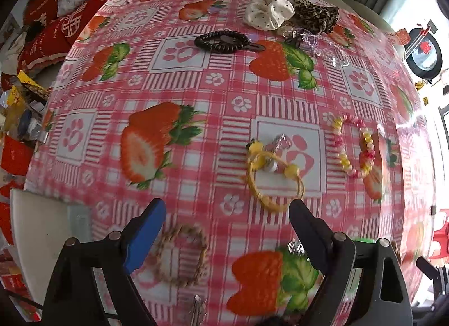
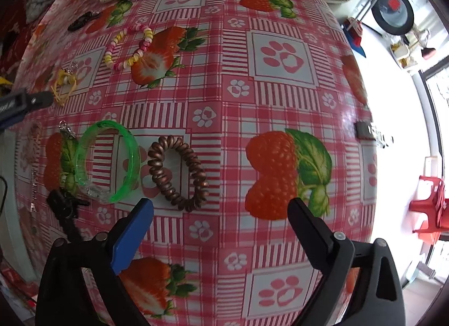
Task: Organize jewelry
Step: 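Grasp the brown coiled hair tie with the right tool while the left tool grasps the yellow charm bracelet, then carry the brown coil with the right tool while the left tool carries the yellow bracelet to the white tray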
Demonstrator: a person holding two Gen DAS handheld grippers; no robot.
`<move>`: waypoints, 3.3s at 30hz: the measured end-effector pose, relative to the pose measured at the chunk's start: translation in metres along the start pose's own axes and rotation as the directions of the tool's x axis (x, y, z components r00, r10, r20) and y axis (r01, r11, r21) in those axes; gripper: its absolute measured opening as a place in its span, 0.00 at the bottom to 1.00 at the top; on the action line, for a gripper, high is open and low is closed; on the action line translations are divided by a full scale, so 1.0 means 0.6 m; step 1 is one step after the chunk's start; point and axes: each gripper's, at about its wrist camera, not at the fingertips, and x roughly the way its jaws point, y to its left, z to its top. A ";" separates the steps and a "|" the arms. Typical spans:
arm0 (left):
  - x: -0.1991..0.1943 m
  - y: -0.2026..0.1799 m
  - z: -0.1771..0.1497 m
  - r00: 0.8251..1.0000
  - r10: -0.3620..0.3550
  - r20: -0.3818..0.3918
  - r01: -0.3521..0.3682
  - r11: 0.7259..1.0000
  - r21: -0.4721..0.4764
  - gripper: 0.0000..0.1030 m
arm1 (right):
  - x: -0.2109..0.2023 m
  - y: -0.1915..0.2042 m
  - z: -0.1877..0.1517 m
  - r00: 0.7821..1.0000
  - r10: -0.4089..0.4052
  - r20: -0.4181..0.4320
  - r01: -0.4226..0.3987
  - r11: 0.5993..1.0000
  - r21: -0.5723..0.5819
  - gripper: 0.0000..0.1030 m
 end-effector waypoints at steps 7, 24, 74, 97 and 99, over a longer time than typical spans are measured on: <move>0.026 -0.016 0.015 1.000 -0.002 -0.014 0.002 1.000 0.001 0.78 | 0.024 0.010 0.015 1.000 -0.005 0.014 0.005 0.998 -0.060 0.87; 0.021 -0.022 0.012 0.999 -0.030 0.026 0.030 0.999 0.014 0.13 | 0.013 0.037 0.043 0.998 -0.011 0.066 0.019 0.993 -0.117 0.31; -0.200 0.362 -0.151 0.983 -0.010 0.184 0.065 0.953 -0.295 0.10 | -0.157 0.399 0.070 0.912 0.408 0.048 -0.360 0.849 -0.387 0.16; -0.065 0.465 -0.194 0.991 0.112 0.079 -0.081 0.944 -0.319 0.10 | 0.002 0.646 0.084 0.895 0.420 -0.149 -0.437 0.758 -0.485 0.18; -0.059 0.465 -0.195 0.990 0.124 0.069 -0.097 0.944 -0.315 0.10 | 0.011 0.647 0.085 0.900 0.409 -0.149 -0.426 0.761 -0.489 0.18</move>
